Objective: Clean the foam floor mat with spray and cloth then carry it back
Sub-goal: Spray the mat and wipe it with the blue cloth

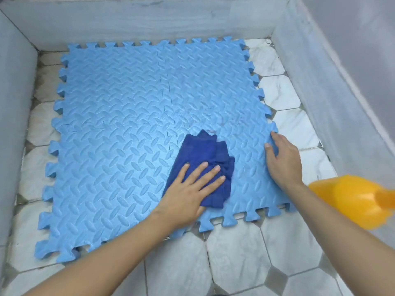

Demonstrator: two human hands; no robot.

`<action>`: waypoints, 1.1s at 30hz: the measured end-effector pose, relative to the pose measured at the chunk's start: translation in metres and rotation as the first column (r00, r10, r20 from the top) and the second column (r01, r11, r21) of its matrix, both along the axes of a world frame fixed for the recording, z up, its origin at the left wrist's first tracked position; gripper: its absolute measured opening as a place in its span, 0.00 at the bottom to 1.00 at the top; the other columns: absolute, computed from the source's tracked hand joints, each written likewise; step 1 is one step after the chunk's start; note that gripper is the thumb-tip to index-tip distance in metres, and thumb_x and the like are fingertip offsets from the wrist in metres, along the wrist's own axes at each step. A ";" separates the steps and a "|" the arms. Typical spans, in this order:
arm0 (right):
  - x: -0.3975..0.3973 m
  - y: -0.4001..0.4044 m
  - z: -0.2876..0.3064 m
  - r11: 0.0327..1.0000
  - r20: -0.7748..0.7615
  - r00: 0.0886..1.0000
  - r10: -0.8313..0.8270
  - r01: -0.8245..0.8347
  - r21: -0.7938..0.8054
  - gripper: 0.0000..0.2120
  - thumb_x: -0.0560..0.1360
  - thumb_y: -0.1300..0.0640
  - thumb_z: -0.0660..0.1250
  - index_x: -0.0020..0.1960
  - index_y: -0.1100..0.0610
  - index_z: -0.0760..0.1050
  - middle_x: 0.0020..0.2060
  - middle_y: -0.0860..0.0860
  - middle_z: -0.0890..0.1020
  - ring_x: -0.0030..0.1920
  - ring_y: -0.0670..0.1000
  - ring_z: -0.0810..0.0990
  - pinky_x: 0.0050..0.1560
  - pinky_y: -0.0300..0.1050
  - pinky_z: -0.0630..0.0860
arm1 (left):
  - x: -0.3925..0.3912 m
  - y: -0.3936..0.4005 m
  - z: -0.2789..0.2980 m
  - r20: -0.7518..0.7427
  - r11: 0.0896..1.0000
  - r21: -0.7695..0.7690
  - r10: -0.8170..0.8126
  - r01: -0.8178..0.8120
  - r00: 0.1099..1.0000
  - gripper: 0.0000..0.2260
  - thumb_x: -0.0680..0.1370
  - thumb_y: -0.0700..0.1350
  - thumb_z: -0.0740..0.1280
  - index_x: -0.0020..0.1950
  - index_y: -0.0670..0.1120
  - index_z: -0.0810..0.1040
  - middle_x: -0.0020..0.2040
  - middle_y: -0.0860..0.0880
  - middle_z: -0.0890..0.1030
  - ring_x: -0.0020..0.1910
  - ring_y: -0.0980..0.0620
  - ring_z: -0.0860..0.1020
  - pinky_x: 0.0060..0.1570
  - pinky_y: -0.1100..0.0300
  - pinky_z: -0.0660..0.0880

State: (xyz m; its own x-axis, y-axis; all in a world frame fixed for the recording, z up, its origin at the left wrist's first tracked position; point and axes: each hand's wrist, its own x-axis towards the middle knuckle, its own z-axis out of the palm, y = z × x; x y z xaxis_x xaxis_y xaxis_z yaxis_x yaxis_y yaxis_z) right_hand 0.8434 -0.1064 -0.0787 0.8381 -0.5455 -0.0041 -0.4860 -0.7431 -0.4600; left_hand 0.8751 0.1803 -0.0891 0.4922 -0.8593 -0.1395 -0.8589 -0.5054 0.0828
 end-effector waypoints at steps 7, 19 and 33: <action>-0.003 -0.010 -0.008 0.995 0.059 0.998 -0.019 0.025 -0.095 0.20 0.80 0.62 0.57 0.70 0.56 0.73 0.63 0.51 0.80 0.62 0.58 0.75 0.62 0.50 0.71 | 0.164 0.035 -0.003 -0.069 0.781 -0.009 0.623 -0.625 0.779 0.25 0.82 0.54 0.49 0.79 0.53 0.50 0.80 0.51 0.48 0.78 0.41 0.44 0.73 0.38 0.45; 0.010 -0.017 -0.019 0.972 -0.040 0.992 0.120 -0.126 -0.200 0.25 0.80 0.56 0.50 0.77 0.53 0.61 0.77 0.52 0.63 0.78 0.58 0.56 0.77 0.57 0.52 | 0.115 -0.071 -0.001 0.065 0.924 0.029 -0.382 0.381 0.922 0.32 0.75 0.56 0.57 0.78 0.52 0.55 0.78 0.51 0.57 0.77 0.46 0.57 0.72 0.44 0.52; 0.009 -0.026 -0.026 0.986 -0.041 0.989 0.144 -0.147 -0.076 0.25 0.80 0.54 0.49 0.76 0.49 0.64 0.76 0.45 0.62 0.77 0.55 0.62 0.76 0.55 0.56 | 0.164 -0.123 0.011 -0.054 0.977 0.018 -0.211 0.212 0.976 0.29 0.79 0.55 0.48 0.79 0.52 0.47 0.80 0.51 0.48 0.78 0.45 0.46 0.75 0.46 0.41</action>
State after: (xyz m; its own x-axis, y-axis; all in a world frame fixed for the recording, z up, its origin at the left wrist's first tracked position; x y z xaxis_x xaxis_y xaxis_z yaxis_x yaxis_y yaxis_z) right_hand 0.8524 -0.1325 -0.1049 0.9087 -0.4173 0.0031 -0.3847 -0.8404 -0.3818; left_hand 1.0391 0.0573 -0.0786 0.2910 -0.9394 -0.1814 -0.9415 -0.3149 0.1202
